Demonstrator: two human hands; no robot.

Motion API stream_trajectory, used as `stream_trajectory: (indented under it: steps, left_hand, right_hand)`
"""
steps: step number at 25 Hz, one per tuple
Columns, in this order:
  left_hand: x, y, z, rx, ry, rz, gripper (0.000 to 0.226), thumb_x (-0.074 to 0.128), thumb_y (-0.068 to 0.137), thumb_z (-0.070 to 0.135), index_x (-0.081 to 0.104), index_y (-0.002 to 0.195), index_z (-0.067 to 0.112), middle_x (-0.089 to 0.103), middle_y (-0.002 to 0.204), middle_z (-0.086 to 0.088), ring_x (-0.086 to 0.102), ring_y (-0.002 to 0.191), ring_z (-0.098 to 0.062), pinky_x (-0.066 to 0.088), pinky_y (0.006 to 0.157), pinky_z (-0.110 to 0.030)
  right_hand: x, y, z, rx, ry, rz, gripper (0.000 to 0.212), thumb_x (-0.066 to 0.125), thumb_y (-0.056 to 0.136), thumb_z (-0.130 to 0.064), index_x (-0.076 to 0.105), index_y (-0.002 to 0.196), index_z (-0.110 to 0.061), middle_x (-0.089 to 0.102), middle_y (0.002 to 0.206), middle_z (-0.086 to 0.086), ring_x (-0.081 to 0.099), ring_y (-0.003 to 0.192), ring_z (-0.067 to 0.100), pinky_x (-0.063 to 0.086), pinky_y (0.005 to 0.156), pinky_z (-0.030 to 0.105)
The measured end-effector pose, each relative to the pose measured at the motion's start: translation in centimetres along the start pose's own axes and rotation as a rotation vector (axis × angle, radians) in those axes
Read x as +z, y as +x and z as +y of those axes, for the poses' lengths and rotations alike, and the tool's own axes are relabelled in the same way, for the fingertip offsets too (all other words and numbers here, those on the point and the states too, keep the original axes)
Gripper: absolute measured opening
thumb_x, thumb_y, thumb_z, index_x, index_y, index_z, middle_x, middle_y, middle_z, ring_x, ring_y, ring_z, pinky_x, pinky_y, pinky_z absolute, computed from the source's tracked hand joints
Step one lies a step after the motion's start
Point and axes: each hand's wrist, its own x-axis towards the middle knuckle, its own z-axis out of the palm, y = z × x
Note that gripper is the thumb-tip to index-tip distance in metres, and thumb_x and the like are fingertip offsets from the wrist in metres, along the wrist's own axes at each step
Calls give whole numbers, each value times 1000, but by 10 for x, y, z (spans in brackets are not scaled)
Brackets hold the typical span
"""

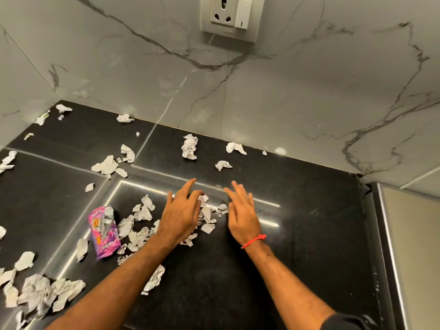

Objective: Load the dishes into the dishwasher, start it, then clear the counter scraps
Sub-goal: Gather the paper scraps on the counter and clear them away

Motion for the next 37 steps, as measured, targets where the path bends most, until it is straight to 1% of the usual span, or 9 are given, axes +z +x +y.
stream_trajectory:
  steps: [3, 6, 12, 17, 23, 26, 30, 34, 37]
  left_hand:
    - [-3, 45, 10, 88, 53, -91, 36, 46, 103, 33, 49, 139, 25, 16, 166, -4, 27, 149, -21, 20, 120, -61]
    - [1, 108, 35, 196, 85, -181, 51, 52, 101, 36, 39, 150, 25, 15, 166, -7, 19, 152, -26, 21, 121, -58]
    - [33, 180, 63, 217, 317, -422, 76, 25, 102, 63, 6, 162, 21, -8, 169, -8, -6, 155, -33, 6, 125, -54]
    - [32, 139, 40, 241, 261, -347, 73, 23, 103, 61, 15, 161, 17, 8, 169, -5, 5, 155, -30, 13, 126, -50]
    - [11, 26, -8, 257, 258, -291, 59, 23, 104, 52, 37, 153, 21, 32, 161, 0, 27, 149, -23, 28, 119, -41]
    - [2, -1, -16, 167, 231, -327, 59, 17, 105, 53, 34, 155, 26, 26, 164, 5, 20, 153, -18, 19, 124, -41]
    - [-2, -12, -9, 114, 175, -314, 54, 21, 108, 49, 33, 156, 28, 24, 165, 7, 15, 154, -16, 11, 126, -45]
    - [-12, 12, -17, 71, 53, -226, 49, 24, 106, 53, 45, 144, 31, 47, 151, 7, 38, 141, -13, 18, 123, -51]
    - [-23, 76, -26, 57, 71, -109, 48, 35, 106, 45, 40, 150, 27, 33, 160, 0, 29, 148, -20, 18, 122, -57]
  right_hand:
    - [-18, -2, 29, 195, -273, -81, 64, 42, 101, -37, 16, 157, -22, 2, 166, 1, -4, 153, 20, -2, 124, 42]
    - [-26, 2, 36, 233, -220, -207, 77, 48, 100, -41, 3, 158, -18, -6, 165, 0, -12, 152, 19, -11, 121, 35]
    - [-36, 5, 37, 242, -206, -312, 78, 48, 101, -38, -2, 158, -21, -17, 164, -2, -22, 149, 15, -16, 120, 35]
    - [-33, 7, 40, 250, -144, -258, 79, 54, 97, -40, 6, 158, -24, -10, 165, -6, -16, 150, 13, -13, 120, 32]
    - [-60, 62, 49, 253, -312, -235, 78, 62, 85, -54, 27, 152, -33, 23, 153, 1, 27, 135, 30, 28, 110, 44]
    - [-73, 124, 55, 294, -289, -216, 78, 58, 93, -46, 21, 156, -19, 10, 163, 9, 11, 150, 28, 20, 121, 46]
    - [-54, 146, 56, 377, -426, -350, 85, 38, 98, -59, 2, 157, -8, -11, 164, 12, -12, 152, 25, -3, 122, 48]
    - [-23, 116, 27, 286, -345, -305, 81, 29, 100, -60, 7, 157, -6, -6, 164, 15, -11, 152, 26, -5, 123, 44]
    - [-7, 62, 3, 151, -299, -349, 78, 27, 100, -58, 5, 157, -9, -6, 165, 10, -10, 152, 22, -7, 122, 39]
